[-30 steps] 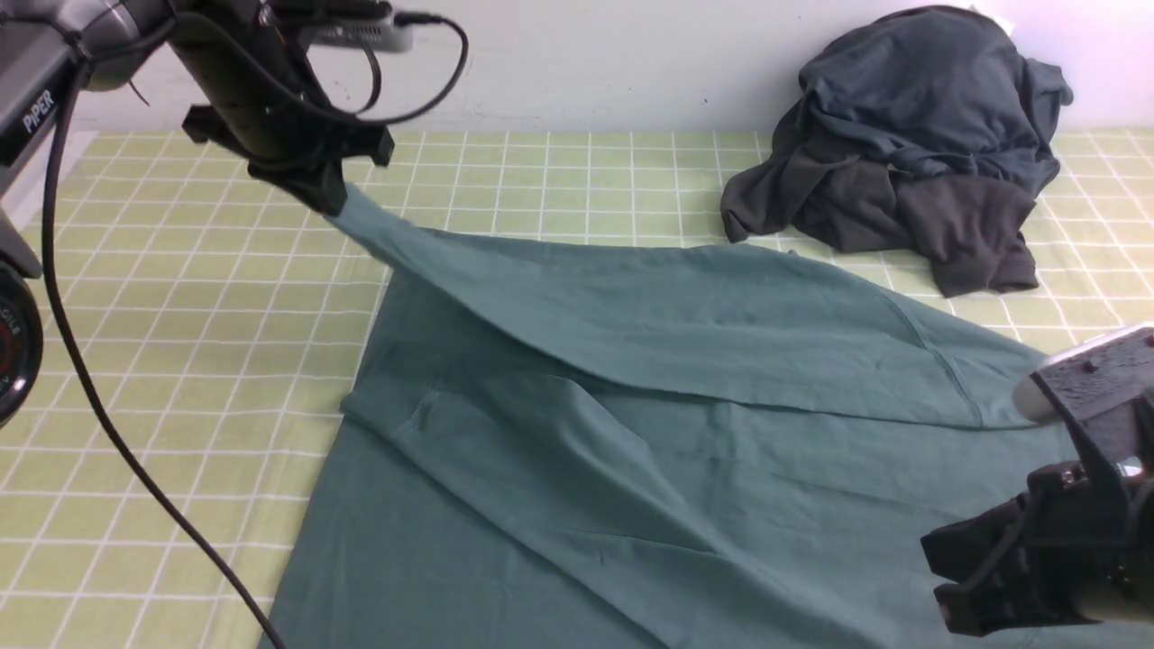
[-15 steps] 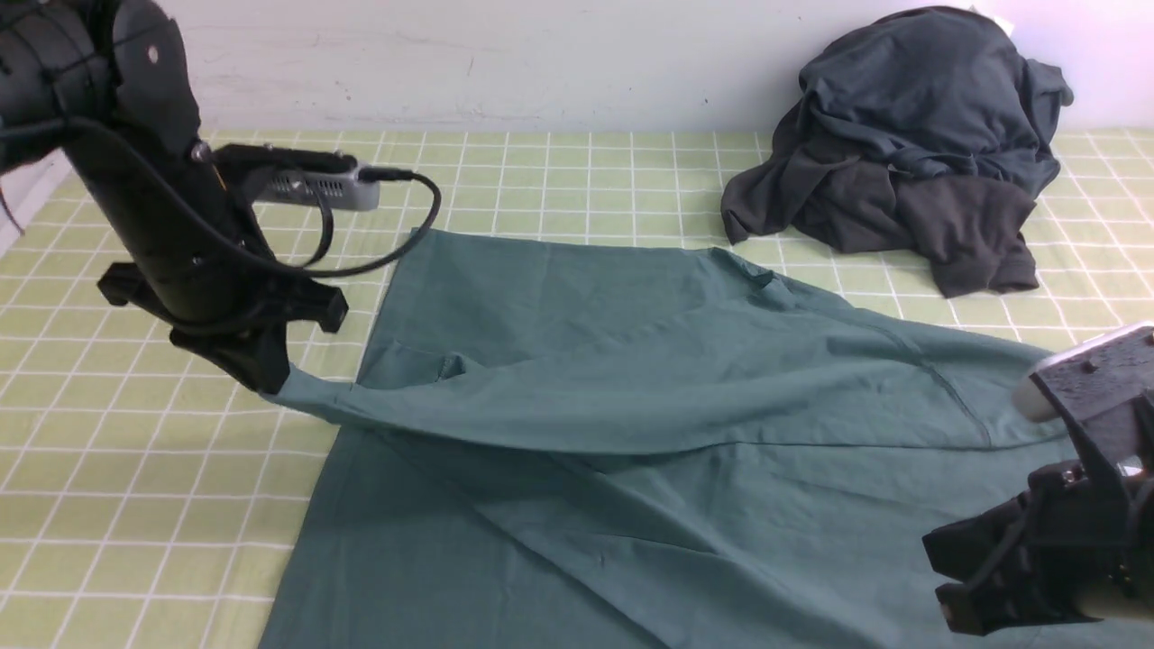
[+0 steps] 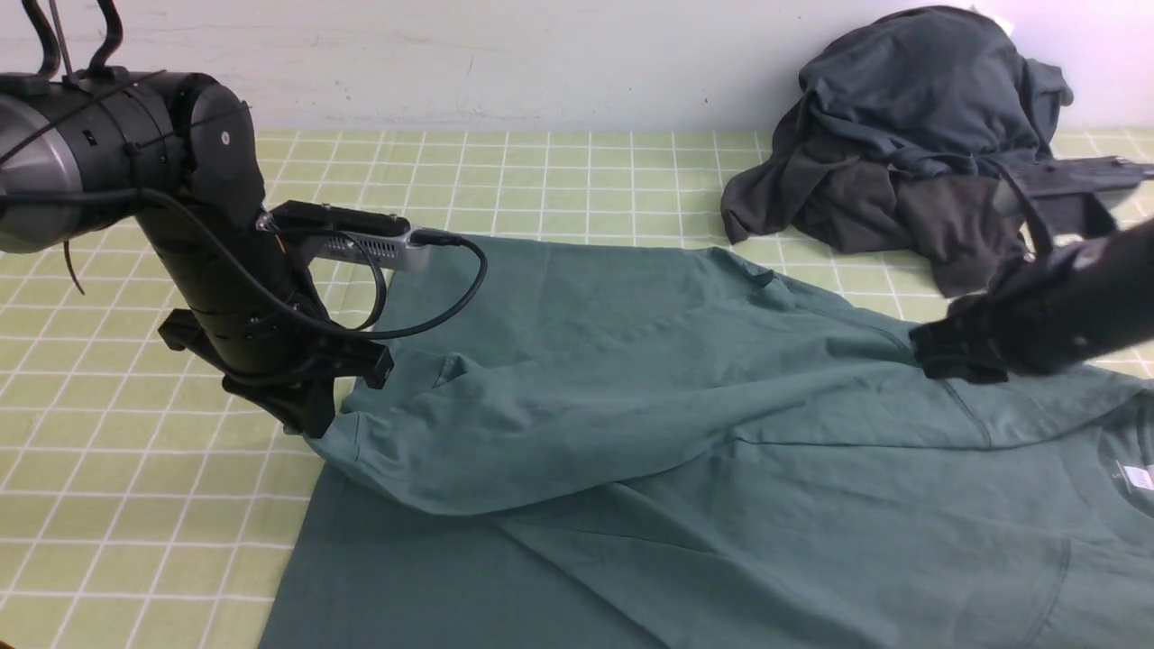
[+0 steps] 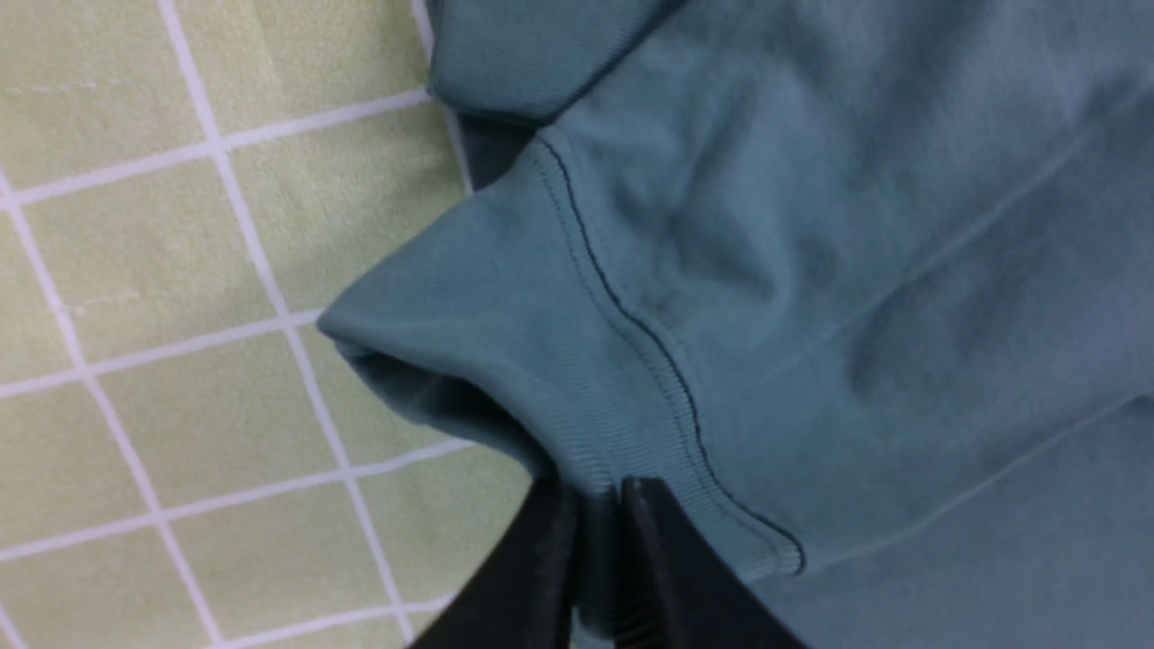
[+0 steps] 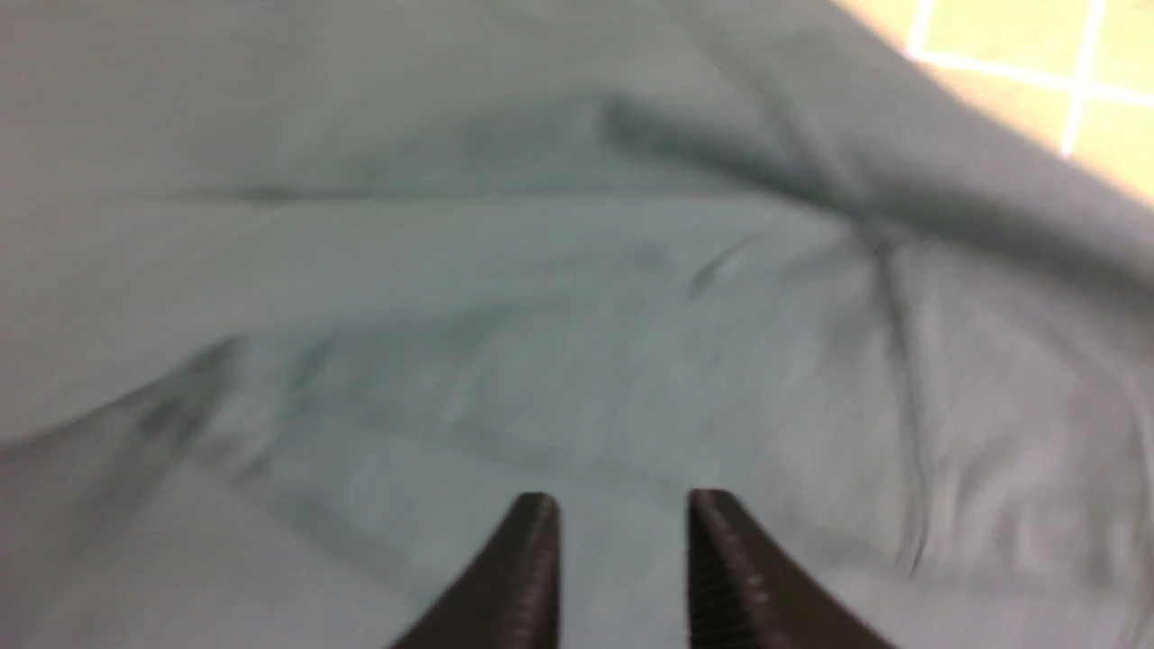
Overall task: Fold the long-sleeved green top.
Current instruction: Use the left arm to drag and drop the cuff onto the cuff closest to the left arm
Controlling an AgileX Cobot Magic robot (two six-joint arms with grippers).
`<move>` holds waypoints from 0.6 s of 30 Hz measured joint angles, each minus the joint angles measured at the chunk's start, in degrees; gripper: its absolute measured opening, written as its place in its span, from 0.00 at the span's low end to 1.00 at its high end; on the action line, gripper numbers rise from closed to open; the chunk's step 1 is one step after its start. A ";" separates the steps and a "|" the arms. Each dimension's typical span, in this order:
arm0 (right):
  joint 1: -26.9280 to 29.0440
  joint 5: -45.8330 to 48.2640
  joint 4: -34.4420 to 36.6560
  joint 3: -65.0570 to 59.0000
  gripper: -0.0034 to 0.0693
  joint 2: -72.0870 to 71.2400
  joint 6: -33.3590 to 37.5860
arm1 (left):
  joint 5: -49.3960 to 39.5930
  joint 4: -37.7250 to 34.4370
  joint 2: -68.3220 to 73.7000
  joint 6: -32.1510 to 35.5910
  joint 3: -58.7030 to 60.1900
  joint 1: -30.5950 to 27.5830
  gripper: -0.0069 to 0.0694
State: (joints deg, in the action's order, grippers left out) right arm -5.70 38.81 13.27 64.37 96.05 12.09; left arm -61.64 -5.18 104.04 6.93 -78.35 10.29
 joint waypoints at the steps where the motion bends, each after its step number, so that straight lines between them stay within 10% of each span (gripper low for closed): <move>1: 0.14 0.40 -1.34 2.04 0.42 2.81 -0.43 | 0.00 0.23 0.00 0.07 0.00 0.00 0.21; 12: 0.14 10.49 -18.73 14.51 0.46 20.06 -13.97 | 0.00 1.32 -2.87 0.09 0.00 0.00 0.51; 18: 0.14 11.57 -22.73 15.51 0.14 20.98 -13.83 | 0.44 1.63 -4.41 0.20 0.00 0.00 0.52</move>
State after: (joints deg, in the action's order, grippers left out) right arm -5.56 50.38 -9.46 79.87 117.04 -1.74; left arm -61.21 -3.54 99.63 7.12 -78.35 10.29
